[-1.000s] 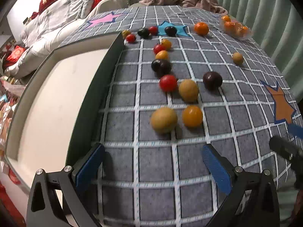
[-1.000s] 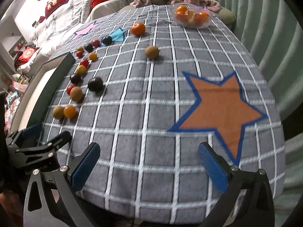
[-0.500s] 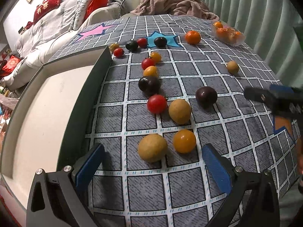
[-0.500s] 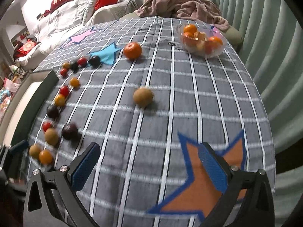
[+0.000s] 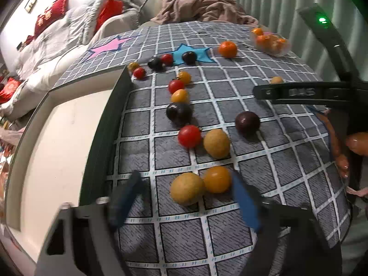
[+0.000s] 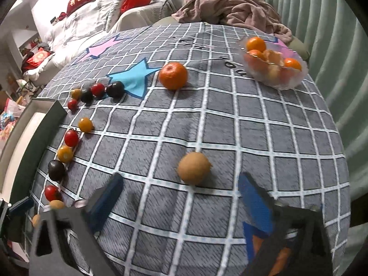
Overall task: Organize fruits
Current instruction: 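Grasp the brown kiwi-like fruit with the right tool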
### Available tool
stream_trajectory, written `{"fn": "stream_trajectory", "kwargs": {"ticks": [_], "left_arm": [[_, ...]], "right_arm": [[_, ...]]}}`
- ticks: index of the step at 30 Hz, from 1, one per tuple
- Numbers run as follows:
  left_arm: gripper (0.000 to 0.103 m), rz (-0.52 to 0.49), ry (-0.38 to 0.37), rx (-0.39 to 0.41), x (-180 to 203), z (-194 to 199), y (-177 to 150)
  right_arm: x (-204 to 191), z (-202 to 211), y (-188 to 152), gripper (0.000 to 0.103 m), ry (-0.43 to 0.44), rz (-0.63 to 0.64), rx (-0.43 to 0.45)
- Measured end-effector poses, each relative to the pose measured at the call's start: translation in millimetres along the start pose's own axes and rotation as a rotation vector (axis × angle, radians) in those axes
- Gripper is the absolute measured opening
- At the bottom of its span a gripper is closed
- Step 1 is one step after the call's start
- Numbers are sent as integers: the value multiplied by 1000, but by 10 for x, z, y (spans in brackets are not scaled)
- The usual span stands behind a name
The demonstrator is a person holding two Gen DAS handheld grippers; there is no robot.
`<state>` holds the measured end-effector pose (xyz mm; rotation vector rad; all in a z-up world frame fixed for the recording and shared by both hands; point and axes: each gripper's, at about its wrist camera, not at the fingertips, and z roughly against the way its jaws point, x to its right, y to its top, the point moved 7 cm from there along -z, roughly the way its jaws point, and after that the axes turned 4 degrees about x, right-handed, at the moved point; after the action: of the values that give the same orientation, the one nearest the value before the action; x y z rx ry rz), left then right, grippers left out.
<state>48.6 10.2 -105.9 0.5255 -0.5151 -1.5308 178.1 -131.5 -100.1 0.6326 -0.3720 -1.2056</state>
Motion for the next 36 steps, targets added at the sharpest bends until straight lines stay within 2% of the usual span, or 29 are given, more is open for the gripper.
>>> {"fn": "stream_trajectory", "kwargs": {"ticks": [1, 2, 3, 4, 6, 9, 11, 15, 22, 24, 25, 26, 28, 36], "left_arm": [[63, 7, -16, -6, 5, 4, 0], [59, 10, -22, -8, 9, 7, -1], [56, 6, -22, -5, 20, 16, -4], [48, 0, -24, -1, 34, 27, -7], [47, -11, -19, 3, 48, 47, -24], [42, 1, -29, 11, 21, 75, -52], [13, 6, -33, 16, -8, 91, -60], [13, 32, -56, 11, -60, 98, -58], [14, 22, -22, 19, -64, 94, -58], [32, 22, -35, 16, -53, 100, -59], [65, 28, -35, 20, -56, 110, -58], [81, 37, -26, 43, -69, 144, -49], [81, 38, -35, 86, -61, 222, -31], [80, -9, -47, 63, 114, 139, 30]], "right_arm": [[-13, 5, 9, 71, -12, 14, 11], [-23, 18, 14, 64, -16, 24, 20], [-23, 31, 19, 52, -11, 24, 23], [-23, 45, 24, 38, 6, 19, 25], [-10, 84, 15, 28, 39, -1, 19], [-10, 166, -31, 28, 58, -10, 24], [-27, 215, -82, 28, 76, -14, 24], [-58, 292, -170, 28, 94, -12, 24], [-35, 371, -266, 28, 102, -15, 20], [-36, 389, -290, 28, 103, -10, 19], [-38, 397, -306, 28, 105, -11, 18], [-38, 403, -325, 28, 107, -12, 17], [-39, 408, -356, 28, 110, -15, 14], [-45, 425, -419, 28, 114, -14, 9]]}}
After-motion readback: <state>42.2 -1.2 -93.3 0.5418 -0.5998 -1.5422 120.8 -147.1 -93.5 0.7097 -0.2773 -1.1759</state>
